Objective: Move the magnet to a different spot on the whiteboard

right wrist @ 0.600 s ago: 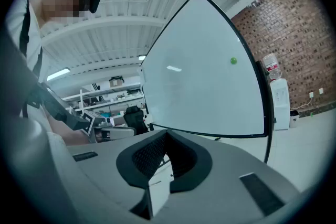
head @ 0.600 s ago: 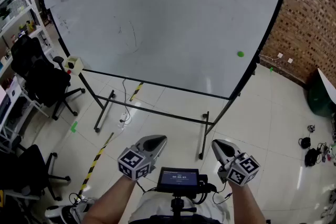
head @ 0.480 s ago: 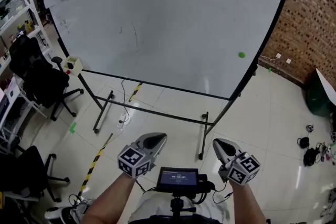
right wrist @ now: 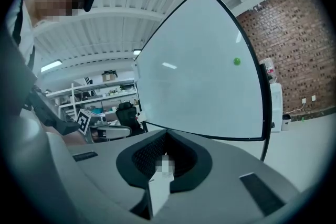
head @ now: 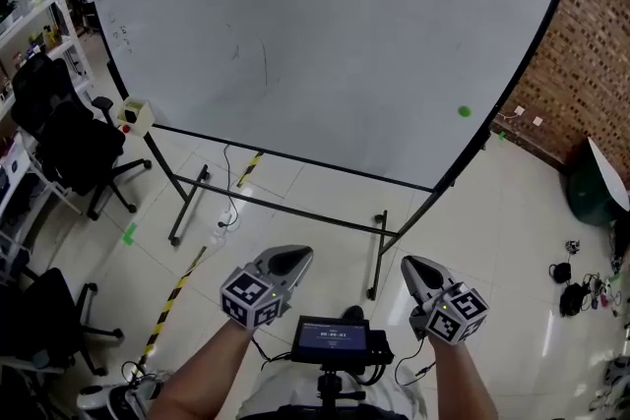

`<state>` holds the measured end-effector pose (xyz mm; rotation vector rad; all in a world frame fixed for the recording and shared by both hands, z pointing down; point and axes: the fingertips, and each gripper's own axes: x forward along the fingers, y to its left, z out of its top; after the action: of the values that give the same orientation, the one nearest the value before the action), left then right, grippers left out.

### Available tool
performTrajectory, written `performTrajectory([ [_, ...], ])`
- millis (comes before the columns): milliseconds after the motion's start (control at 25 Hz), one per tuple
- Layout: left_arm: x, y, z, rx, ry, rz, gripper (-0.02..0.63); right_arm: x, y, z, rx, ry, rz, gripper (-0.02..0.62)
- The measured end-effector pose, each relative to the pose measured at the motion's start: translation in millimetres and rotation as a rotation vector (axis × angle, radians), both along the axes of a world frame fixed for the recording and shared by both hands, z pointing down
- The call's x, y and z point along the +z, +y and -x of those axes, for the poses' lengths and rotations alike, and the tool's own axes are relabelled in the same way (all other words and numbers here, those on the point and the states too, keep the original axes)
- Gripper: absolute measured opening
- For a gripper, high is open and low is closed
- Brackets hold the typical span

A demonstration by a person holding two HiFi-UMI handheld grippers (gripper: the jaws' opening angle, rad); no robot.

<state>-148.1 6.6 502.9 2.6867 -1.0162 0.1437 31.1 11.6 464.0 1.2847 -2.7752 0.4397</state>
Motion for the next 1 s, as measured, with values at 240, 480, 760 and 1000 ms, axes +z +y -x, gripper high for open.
performTrajectory([
  [240,20.3,-2.1,10.4,-0.026,-0.014,0.033,0.032,19.2,-14.9,8.7,-0.018,-0.021,0.022,0.021],
  [480,21.6,-11.6,20.1,-0.061,-0.03,0.053,0.032,19.2,-33.4,7.9,-0.025,-0.035,0.01,0.023],
  [760,26.0,-42.3,-6.8,-0.031,-0.053,0.064,0.033,20.5,-62.7,-26.2,0.041,-0.124,0.039,0.022],
  [1000,15.8,-74.6,-35.4,-0.015,-0.068,0.061,0.032,23.5,-91.4,-58.0,0.068,-0.144,0.041,0.023],
])
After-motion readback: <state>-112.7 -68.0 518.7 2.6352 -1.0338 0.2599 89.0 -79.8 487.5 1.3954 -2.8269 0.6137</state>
